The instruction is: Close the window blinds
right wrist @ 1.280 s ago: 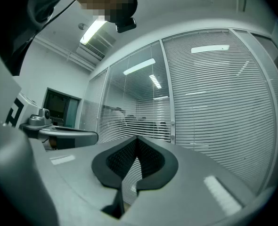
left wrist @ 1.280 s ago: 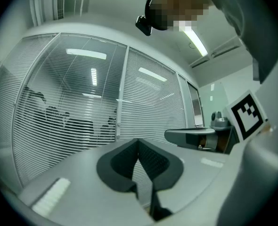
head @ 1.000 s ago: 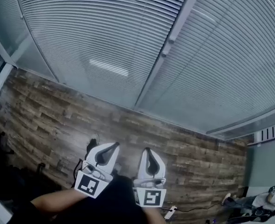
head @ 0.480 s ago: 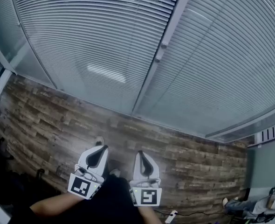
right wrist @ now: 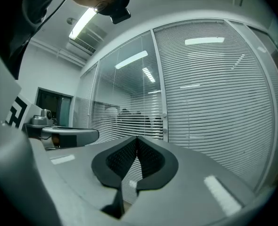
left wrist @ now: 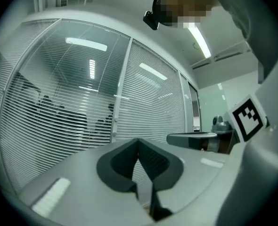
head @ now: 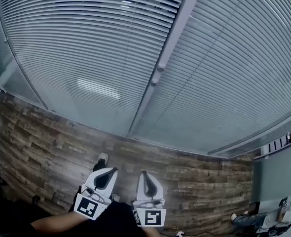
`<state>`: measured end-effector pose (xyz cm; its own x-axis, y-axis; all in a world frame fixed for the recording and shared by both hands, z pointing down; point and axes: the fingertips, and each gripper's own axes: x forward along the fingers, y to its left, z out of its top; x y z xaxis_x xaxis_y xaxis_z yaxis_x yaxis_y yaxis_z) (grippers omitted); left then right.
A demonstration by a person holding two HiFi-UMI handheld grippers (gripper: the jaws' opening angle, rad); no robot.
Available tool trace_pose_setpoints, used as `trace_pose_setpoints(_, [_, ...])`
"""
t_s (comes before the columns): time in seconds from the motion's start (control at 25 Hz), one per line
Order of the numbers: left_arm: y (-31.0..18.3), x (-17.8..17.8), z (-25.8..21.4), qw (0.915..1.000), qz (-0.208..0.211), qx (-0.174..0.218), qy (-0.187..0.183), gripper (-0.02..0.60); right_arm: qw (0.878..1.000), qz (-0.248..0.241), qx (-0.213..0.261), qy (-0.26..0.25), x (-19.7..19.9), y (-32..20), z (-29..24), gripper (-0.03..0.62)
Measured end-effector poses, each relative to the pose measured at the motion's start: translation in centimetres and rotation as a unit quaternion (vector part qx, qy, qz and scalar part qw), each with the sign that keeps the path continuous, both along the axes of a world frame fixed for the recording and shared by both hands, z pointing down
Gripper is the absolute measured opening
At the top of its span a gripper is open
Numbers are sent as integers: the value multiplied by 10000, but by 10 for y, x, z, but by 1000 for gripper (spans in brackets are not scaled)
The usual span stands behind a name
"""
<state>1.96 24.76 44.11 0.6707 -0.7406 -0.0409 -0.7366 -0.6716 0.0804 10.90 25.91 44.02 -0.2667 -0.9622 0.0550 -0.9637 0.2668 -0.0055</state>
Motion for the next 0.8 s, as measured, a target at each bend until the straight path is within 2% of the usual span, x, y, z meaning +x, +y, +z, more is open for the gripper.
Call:
trace_pose_setpoints(0.2, [-48, 3, -6, 9999, 58, 83, 59, 0, 9998, 63, -21, 176, 1, -47, -3, 5])
trace_pose_setpoints(0.4, [-106, 9, -14, 9999, 107, -23, 60, 0, 9993, 137, -254, 218, 10, -109, -4, 11])
trace_pose_setpoints(0.52, [-142, 11, -30, 9997, 164, 52, 179, 0, 9989, 256, -289, 264, 15, -143, -14, 12])
trace_pose_setpoints(0.72, [-195, 6, -38, 9989, 377, 140, 250, 0, 9976, 535, -289, 319, 18, -194, -24, 26])
trace_pose_setpoints(0.8, [-209, 8, -35, 9985, 526, 105, 131, 0, 9970, 609, -268, 387, 21, -208, -28, 29])
